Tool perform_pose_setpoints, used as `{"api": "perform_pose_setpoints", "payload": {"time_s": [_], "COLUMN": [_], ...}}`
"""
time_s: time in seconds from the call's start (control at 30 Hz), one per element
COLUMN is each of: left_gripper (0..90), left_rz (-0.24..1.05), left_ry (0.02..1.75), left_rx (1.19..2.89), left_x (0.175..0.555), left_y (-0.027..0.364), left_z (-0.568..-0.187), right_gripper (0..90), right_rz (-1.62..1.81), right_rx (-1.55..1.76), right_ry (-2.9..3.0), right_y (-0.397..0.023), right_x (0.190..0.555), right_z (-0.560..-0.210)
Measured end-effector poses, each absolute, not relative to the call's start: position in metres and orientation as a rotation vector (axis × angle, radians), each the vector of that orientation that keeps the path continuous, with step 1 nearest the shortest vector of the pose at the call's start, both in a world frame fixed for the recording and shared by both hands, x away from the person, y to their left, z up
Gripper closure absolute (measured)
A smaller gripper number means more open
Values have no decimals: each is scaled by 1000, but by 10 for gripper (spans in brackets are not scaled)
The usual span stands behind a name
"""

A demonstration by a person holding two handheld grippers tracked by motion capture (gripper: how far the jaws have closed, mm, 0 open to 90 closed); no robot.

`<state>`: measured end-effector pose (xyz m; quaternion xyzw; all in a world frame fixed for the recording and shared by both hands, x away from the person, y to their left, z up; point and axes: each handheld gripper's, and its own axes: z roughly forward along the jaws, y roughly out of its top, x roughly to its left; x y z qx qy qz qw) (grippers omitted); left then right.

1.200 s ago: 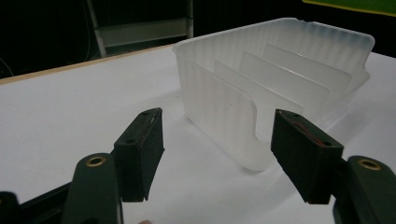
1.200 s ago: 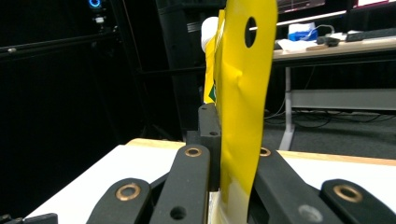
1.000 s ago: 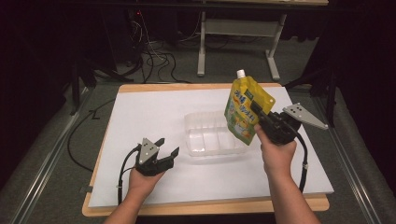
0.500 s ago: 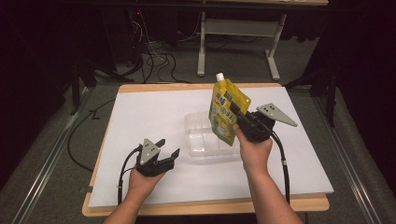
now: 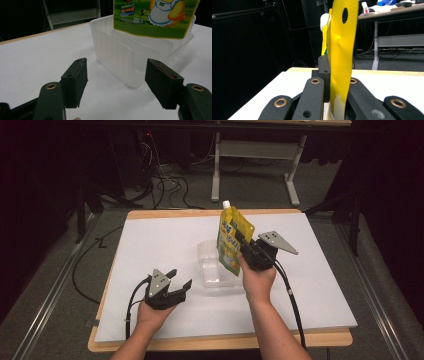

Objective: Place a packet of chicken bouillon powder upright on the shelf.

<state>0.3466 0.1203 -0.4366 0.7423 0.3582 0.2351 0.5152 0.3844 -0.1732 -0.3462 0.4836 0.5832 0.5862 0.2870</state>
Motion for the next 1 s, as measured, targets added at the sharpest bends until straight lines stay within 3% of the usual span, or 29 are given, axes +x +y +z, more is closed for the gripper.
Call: {"api": "perform_pose_setpoints", "payload": {"time_s": [1.0], "left_gripper": [350], "left_rz": [558], "left_ry": [865], "left_rx": [1775], "left_x": [346], "left_y": [122], "left_z": [-435], "right_gripper": [900], "right_rz": [1644], "right_rx": [1381], "right_ry": [1531], "right_y": [-158], "right_x": [389], "right_z": [-353]}}
